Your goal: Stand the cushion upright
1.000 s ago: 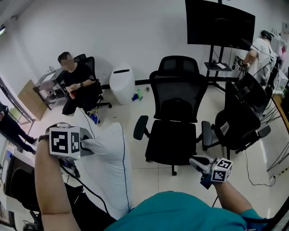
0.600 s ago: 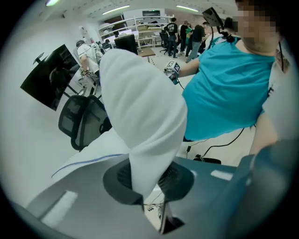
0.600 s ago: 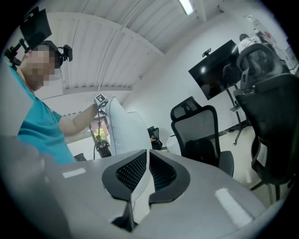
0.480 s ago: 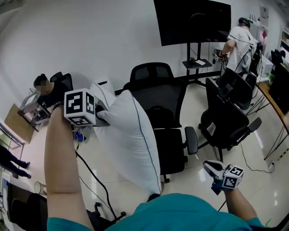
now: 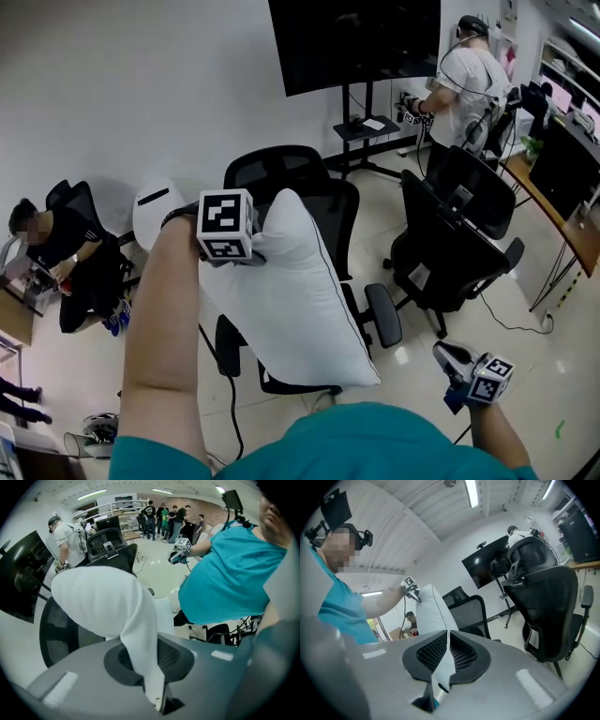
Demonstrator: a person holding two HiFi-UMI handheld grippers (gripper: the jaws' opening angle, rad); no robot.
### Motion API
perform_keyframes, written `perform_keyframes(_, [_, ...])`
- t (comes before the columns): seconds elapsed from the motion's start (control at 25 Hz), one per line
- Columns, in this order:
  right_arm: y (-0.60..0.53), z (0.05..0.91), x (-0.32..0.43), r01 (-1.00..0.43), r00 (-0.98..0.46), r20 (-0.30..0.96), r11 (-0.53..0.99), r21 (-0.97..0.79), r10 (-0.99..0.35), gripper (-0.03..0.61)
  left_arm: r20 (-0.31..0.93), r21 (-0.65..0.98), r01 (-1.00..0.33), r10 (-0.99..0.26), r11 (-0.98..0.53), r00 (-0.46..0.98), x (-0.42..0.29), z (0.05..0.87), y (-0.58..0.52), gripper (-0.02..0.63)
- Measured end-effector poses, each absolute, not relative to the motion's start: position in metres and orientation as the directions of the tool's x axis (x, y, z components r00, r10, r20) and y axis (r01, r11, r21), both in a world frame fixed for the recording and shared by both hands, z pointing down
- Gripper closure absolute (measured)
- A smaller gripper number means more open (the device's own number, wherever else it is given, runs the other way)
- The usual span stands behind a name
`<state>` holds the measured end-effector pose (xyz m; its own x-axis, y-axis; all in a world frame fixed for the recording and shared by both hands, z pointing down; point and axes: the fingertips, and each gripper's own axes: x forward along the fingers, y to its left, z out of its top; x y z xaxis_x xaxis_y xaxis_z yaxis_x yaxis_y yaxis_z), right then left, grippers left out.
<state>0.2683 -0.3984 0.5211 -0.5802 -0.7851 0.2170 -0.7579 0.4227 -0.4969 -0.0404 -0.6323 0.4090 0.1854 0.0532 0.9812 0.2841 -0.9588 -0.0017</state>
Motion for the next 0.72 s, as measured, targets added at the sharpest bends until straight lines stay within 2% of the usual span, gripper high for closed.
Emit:
perform_keyframes(0.12, [-0.417,0.519,0.261,-0.772,-0.55,0.222,0.39,-0.502,-0.805,0.557,0.983,0.008,0.309,0.065,-0.951,0.174,-0.031,0.41,-0.676,0.565])
perform_keyframes(0.2, [-0.429,0.515,0.255,-0.771,-0.531,0.209,0.365,-0.522,-0.821,0.557,0.978,0.061,0.307,0.118,-0.95,0.171,-0.028,0.42,-0.696,0.565])
perform_keyframes(0.32, [-0.442,0.517,0.252,-0.778,-0.5,0.217,0.325,-0.537,-0.839,0.557,0.956,0.151,0.258,0.207,-0.954,0.207,-0.016,0.453,-0.724,0.565])
perform_keyframes(0.4, [-0.447,0.519,0.251,-0.789,-0.482,0.231,0.304,-0.533,-0.845,0.557,0.946,0.16,0.209,0.211,-0.965,0.246,-0.002,0.485,-0.746,0.56])
perform_keyframes(0.48, [-0.448,0.522,0.25,-0.8,-0.463,0.25,0.28,-0.531,-0.85,0.557,0.94,0.121,0.167,0.167,-0.979,0.298,0.019,0.518,-0.77,0.546])
perform_keyframes(0.56, [-0.446,0.527,0.248,-0.807,-0.447,0.273,0.252,-0.533,-0.852,0.557,0.931,0.03,0.122,0.072,-0.992,0.357,0.044,0.551,-0.793,0.515])
perform_keyframes(0.72, [-0.444,0.535,0.247,-0.812,-0.427,0.301,0.214,-0.543,-0.853,0.557,0.857,-0.234,0.018,-0.197,-0.972,0.477,0.091,0.598,-0.82,0.383])
